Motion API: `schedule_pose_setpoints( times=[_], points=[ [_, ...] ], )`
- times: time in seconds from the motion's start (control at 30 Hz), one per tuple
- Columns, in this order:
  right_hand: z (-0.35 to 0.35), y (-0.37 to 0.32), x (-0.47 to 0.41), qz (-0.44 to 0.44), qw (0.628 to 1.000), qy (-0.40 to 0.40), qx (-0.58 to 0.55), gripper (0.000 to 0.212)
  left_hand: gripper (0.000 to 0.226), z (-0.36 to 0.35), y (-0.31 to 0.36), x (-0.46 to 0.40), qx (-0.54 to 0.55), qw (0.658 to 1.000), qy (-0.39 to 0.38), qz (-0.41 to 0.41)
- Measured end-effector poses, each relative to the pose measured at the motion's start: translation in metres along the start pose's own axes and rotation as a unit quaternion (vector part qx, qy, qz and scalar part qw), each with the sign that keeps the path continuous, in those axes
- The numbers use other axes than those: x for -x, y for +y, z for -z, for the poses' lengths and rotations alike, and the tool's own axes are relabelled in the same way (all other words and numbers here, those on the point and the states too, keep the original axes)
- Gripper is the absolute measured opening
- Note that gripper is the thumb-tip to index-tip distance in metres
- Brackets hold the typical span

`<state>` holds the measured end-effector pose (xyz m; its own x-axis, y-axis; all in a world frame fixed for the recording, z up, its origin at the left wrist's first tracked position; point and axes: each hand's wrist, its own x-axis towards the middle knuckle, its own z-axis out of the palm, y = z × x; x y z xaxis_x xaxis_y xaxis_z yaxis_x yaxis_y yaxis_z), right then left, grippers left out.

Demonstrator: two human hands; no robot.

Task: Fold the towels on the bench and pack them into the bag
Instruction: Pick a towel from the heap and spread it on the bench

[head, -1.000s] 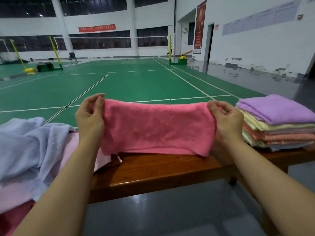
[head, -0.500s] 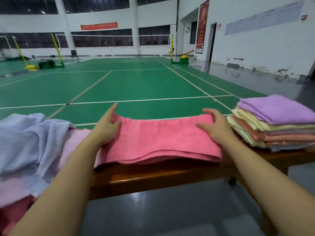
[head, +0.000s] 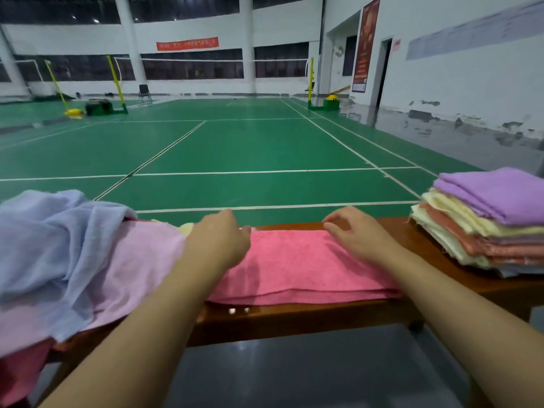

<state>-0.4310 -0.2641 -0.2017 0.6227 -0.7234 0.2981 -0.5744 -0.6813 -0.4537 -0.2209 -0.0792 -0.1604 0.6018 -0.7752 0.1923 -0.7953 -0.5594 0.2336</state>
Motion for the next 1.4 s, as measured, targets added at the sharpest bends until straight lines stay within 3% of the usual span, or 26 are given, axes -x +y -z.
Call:
schedule_pose_setpoints(
  times=[0.07,0.13,0.43,0.57,0.7,0.8,0.87,1.0,1.07,1.17,1.4],
  points=[
    [-0.014,-0.007,-0.009,0.033,0.997,-0.069,-0.021,0.028,0.048,-0.019,0.019,0.018,-0.055,0.994,-0.091,-0.022],
    [-0.029,-0.008,-0.011,0.052,0.990,-0.131,-0.005,0.034,0.058,-0.035,0.029,0.031,-0.100,0.986,-0.131,-0.011],
    [-0.030,-0.007,-0.010,0.010,0.981,-0.155,0.113,0.046,0.070,-0.057,0.034,-0.001,-0.096,0.981,-0.154,0.076],
    [-0.013,-0.015,-0.004,-0.047,0.960,-0.216,0.170,0.052,0.088,-0.078,0.049,-0.013,-0.103,0.978,-0.165,0.070],
    [0.014,-0.025,0.006,-0.083,0.922,-0.304,0.224,0.058,0.086,-0.086,0.078,-0.014,-0.046,0.981,-0.182,0.055],
    [0.033,-0.030,0.013,-0.066,0.895,-0.353,0.266,0.059,0.082,-0.094,0.082,-0.024,-0.015,0.987,-0.161,-0.002],
    [0.038,-0.027,0.013,-0.082,0.901,-0.348,0.248,0.055,0.078,-0.104,0.077,-0.037,-0.029,0.986,-0.151,-0.070],
    [0.019,-0.004,-0.002,-0.012,0.978,-0.154,0.137,0.036,0.072,-0.109,0.069,-0.058,-0.046,0.967,-0.157,-0.197],
    [0.006,-0.001,-0.005,0.037,0.990,-0.114,0.076,0.041,0.071,-0.108,0.064,-0.065,-0.042,0.957,-0.159,-0.241],
    [-0.011,0.001,0.000,0.067,0.979,-0.192,0.029,0.056,0.069,-0.107,0.055,-0.073,-0.024,0.944,-0.157,-0.288],
    [-0.004,-0.023,0.007,-0.010,0.925,-0.331,0.188,0.073,0.081,-0.102,0.044,-0.075,0.027,0.952,-0.120,-0.281]
  ],
)
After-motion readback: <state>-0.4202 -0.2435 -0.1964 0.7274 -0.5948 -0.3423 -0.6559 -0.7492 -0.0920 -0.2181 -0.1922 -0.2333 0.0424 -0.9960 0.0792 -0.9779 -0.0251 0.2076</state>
